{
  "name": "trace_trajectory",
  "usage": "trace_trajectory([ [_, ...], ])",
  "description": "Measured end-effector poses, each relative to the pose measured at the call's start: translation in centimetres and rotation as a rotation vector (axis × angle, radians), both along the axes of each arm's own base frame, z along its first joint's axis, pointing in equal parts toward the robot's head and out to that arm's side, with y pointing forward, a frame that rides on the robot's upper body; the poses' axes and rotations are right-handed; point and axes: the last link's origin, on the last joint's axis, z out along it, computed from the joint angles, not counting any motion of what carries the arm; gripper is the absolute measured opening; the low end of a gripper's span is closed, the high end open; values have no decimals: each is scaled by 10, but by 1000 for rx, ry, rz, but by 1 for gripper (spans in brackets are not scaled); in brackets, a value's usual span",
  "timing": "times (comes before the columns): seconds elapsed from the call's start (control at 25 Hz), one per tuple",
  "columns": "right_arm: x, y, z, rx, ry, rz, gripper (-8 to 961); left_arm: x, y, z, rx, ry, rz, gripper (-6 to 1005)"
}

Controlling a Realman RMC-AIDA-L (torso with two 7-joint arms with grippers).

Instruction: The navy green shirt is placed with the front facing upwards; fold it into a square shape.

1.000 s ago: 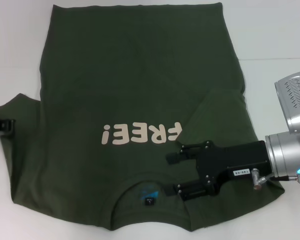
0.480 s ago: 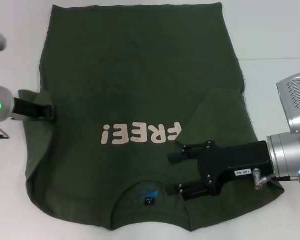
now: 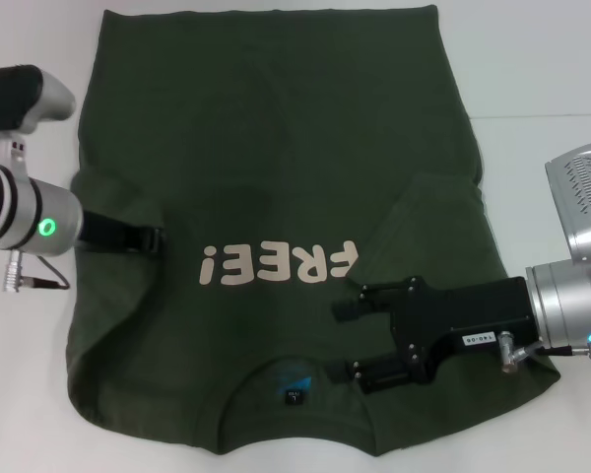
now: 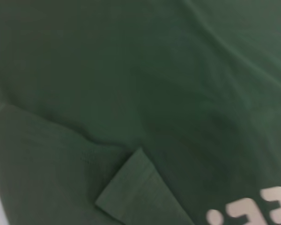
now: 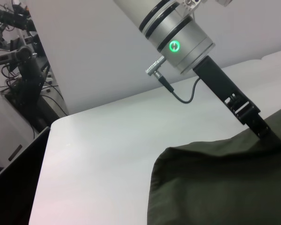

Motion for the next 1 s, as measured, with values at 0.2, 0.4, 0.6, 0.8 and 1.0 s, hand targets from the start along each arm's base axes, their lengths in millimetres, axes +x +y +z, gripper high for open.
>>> trace_trajectory([
  [0.2, 1, 0, 0, 2, -2, 0, 834, 5, -3, -12, -33, -37, -21, 33],
  [0.4, 1, 0, 0, 1, -3, -2, 835, 13, -7, -24, -72, -64, -57, 33],
  [0.6, 2, -1, 0, 2, -2, -5, 835, 13, -10, -31, -98, -70, -64, 33],
  [0.8, 1, 0, -1, 5, 0, -7, 835, 11, -8, -30, -72, -78, -51, 33],
  [1.0, 1, 0, 0, 8, 3, -10, 834, 3, -8, -24, -34, -112, -13, 135],
])
